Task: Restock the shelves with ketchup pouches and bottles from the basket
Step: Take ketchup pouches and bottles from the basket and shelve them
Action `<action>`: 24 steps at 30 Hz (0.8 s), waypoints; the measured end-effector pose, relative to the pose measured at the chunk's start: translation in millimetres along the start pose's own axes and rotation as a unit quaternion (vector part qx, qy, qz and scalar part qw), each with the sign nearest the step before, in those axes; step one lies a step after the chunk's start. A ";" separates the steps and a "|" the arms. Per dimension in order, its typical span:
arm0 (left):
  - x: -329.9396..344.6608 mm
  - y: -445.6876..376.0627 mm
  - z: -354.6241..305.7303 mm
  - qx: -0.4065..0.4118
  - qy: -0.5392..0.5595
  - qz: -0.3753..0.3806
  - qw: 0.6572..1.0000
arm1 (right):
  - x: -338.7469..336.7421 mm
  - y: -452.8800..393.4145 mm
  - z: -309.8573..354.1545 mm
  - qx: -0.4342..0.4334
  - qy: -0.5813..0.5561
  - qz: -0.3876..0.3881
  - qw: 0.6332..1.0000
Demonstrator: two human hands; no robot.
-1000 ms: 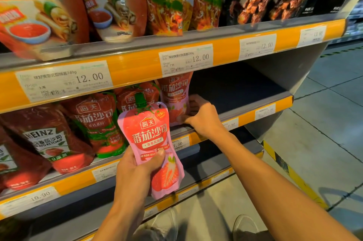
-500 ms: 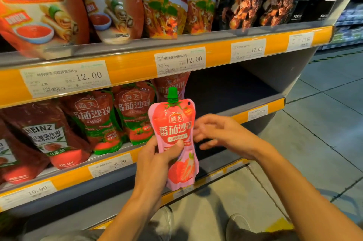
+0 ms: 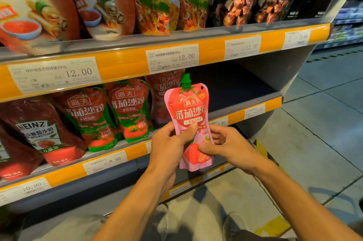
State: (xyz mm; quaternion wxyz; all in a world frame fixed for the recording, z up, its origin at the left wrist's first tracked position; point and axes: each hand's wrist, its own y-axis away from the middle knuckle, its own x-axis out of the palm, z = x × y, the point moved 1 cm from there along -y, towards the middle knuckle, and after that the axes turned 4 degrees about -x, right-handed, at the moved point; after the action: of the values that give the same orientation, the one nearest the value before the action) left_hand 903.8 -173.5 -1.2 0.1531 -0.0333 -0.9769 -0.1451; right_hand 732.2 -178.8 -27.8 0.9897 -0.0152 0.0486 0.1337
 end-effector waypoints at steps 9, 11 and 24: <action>-43.5 2.0 5.5 0.193 -0.502 -0.142 0.831 | 1.9 -25.7 11.1 -0.066 0.016 -0.122 0.990; -48.9 3.5 14.5 0.191 -0.617 -0.125 0.753 | 7.4 -34.8 12.2 -0.077 0.040 -0.122 0.989; -68.4 -2.3 23.8 0.177 -0.736 -0.071 0.649 | 45.6 -85.5 2.6 -0.112 0.093 -0.150 0.978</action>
State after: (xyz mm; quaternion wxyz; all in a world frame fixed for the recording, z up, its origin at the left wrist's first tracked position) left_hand 961.7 -170.1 -44.6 -0.6244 -0.0317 -0.7749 0.0928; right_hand 798.9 -249.1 -28.4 0.9817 -0.1451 0.1226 -0.0141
